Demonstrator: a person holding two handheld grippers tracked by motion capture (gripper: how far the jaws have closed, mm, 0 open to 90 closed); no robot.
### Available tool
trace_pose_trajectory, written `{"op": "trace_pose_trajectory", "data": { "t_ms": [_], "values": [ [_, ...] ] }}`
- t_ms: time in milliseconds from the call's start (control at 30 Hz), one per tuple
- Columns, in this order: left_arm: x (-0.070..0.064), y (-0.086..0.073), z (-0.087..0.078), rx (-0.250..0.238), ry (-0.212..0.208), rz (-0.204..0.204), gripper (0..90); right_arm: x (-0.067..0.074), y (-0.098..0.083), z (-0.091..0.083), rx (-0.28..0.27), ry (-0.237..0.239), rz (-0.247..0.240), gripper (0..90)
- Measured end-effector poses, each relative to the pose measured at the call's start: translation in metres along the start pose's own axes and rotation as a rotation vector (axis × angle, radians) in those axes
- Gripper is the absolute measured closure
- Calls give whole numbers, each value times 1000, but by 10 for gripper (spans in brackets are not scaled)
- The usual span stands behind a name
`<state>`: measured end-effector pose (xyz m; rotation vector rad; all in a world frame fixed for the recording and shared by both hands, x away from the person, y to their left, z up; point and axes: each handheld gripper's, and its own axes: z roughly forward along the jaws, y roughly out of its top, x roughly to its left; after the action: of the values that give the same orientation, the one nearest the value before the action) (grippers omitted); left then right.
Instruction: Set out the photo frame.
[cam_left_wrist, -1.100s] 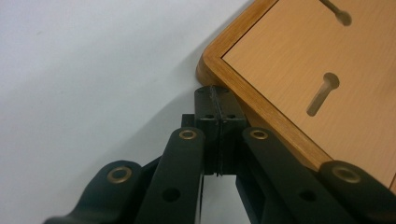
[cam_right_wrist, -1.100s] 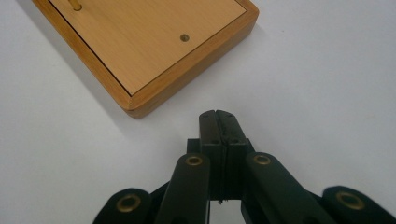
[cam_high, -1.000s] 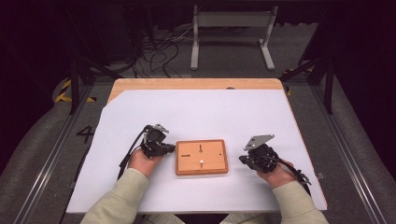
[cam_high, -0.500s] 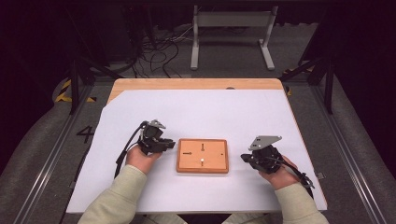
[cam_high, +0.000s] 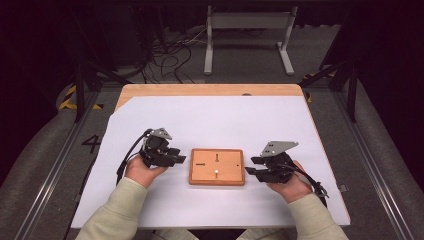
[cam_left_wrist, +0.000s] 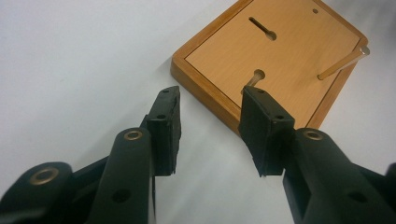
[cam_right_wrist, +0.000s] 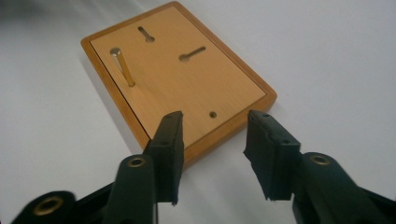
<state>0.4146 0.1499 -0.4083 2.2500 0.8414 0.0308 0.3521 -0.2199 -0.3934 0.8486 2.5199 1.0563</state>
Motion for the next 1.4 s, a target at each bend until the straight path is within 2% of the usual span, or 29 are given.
{"op": "trace_pose_trajectory", "data": {
  "t_ms": [133, 233, 400, 500, 767, 867, 1100, 1167, 1300, 1400],
  "values": [
    [2, 0, -3, 0, -3, -8, 559, 6, 9, 5, -4, 11, -11, 544],
    [3, 0, -4, 0, -7, -11, 552, 12, 17, 9, -29, 45, -70, 495],
    [2, 0, -3, 4, -11, -14, 545, 23, 26, 15, -61, 82, -118, 500],
    [3, -1, -3, 7, -11, -15, 536, 26, 29, 20, -62, 104, -137, 490],
    [4, -3, -4, 6, -7, -25, 520, 39, 38, 47, -24, 135, -183, 490],
    [5, -5, -5, 0, -1, -30, 514, 42, 40, 61, 3, 171, -190, 538],
    [8, -8, -7, -10, 2, -44, 514, 42, 38, 74, 23, 190, -217, 615],
    [8, -8, -6, -3, 2, -42, 513, 43, 37, 78, 32, 189, -229, 635],
    [7, -8, -2, 5, -4, -49, 509, 43, 37, 81, 56, 178, -212, 707],
    [7, -8, -2, 4, 1, -48, 510, 45, 38, 81, 68, 169, -255, 805]
  ]
}}
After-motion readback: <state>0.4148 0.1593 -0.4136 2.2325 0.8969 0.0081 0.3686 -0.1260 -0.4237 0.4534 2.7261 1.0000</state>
